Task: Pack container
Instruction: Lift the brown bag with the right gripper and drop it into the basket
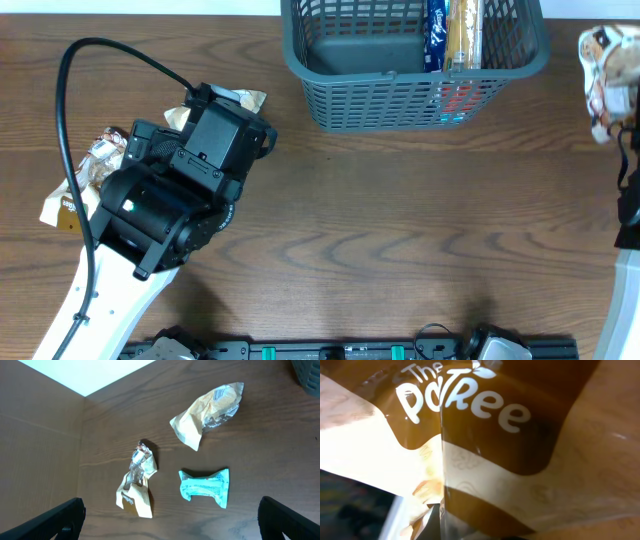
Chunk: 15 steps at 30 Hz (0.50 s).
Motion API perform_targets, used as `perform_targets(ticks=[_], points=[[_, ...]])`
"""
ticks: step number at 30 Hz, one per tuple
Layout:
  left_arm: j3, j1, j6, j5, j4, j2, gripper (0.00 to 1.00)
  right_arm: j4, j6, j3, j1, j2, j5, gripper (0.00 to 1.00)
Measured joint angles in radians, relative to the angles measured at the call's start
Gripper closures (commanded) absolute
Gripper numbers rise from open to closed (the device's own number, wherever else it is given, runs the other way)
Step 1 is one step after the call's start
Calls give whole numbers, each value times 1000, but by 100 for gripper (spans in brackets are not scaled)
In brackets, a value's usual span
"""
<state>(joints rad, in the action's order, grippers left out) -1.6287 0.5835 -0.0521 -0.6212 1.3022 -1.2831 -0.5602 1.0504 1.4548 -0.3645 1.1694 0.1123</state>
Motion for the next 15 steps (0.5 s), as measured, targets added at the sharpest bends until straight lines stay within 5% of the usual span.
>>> perform_targets(ticks=[15], points=[[0, 0, 0, 0, 3, 0, 1, 386, -157, 2, 312, 340, -145, 98]])
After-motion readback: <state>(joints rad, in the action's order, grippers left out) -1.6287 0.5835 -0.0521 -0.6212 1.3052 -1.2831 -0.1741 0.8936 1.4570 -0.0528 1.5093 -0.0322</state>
